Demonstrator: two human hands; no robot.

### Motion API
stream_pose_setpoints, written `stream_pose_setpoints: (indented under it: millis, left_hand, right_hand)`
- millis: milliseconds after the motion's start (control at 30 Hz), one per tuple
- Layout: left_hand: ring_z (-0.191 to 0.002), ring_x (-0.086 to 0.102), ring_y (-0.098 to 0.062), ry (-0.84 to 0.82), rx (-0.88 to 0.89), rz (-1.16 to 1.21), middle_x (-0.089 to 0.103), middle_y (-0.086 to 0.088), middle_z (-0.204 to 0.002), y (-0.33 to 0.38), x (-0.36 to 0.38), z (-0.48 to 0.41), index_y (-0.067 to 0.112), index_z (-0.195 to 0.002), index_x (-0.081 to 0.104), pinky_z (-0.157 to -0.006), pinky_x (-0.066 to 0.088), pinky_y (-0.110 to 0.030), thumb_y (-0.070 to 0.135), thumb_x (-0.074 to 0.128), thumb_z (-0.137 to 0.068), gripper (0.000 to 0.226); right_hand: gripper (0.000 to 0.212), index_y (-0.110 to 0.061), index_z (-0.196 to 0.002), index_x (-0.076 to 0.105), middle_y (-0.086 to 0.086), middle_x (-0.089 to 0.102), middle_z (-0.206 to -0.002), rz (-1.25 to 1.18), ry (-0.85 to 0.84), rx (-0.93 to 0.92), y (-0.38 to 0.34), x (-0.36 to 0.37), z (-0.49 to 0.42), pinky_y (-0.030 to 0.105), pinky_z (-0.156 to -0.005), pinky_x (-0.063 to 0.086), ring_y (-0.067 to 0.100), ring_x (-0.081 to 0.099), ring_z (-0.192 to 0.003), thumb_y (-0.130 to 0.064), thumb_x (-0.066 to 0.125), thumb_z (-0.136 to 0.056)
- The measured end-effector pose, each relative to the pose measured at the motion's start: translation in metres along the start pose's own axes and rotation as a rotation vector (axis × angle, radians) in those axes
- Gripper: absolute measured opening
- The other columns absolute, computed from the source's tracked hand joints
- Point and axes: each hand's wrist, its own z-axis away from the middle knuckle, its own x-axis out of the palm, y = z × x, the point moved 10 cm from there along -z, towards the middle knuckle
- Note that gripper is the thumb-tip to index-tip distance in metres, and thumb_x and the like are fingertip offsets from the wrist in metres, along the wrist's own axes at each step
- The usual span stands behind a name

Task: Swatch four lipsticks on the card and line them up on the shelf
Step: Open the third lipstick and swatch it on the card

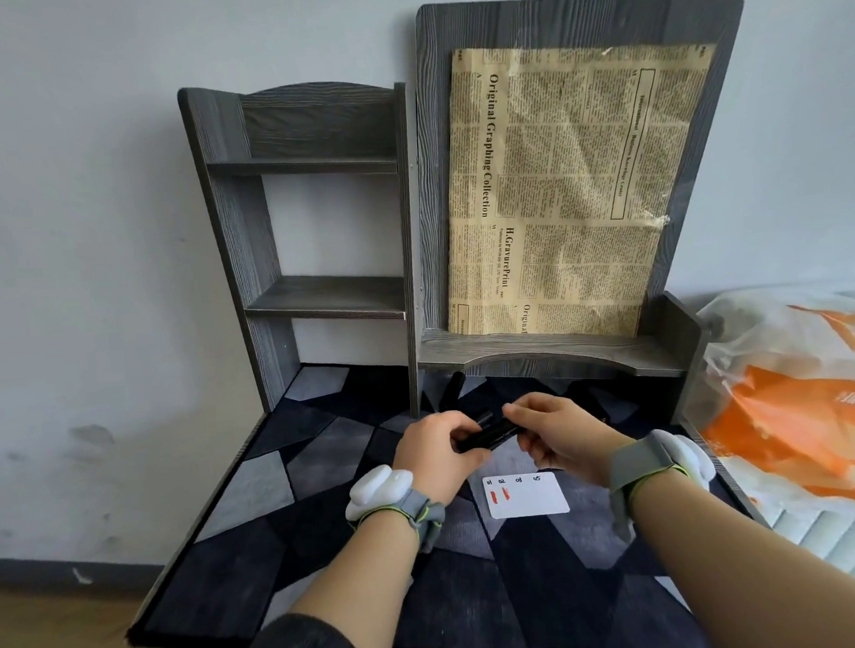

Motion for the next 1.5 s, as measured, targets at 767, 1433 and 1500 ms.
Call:
stream_pose_setpoints:
  millis: [767,1433,1500]
  left_hand:
    - [-0.092,0.066,-0.016,0.017,0.021,-0.024,0.074,0.003,-0.096,0.01,-0.011,-0.002,0.027,-0.105,0.072,-0.083,0.05,-0.028,0.03,0.073,-0.077,0.028]
    - [-0.095,0.065,-0.016,0.089,-0.108,-0.095,0.071,0.003,-0.1,-0.034,-0.005,-0.012,0.02,-0.103,0.069,-0.085,0.052,-0.029,0.009,0.062,-0.081,0.025]
    - [-0.094,0.065,-0.014,0.087,-0.106,-0.107,0.071,0.004,-0.1,-0.034,-0.002,-0.013,0.02,-0.103,0.069,-0.083,0.052,-0.027,0.009,0.062,-0.081,0.025]
  right_hand:
    - [0.019,0.0,-0.097,0.065,0.011,0.058,-0.064,-0.001,0.022,-0.007,-0.012,0.001,0.004,0.02,-0.047,0.047,0.015,0.051,-0.048,-0.017,0.06,-0.093]
    - [0.022,-0.017,-0.082,0.055,0.006,0.07,-0.072,0.48,0.616,-0.041,0.007,-0.096,0.002,0.034,-0.066,0.055,0.025,0.065,-0.068,-0.026,0.071,-0.07]
    - [0.024,-0.017,-0.086,0.054,0.005,0.066,-0.082,0.607,0.622,-0.036,0.005,-0.096,0.001,0.029,-0.064,0.045,0.026,0.059,-0.073,-0.029,0.071,-0.072]
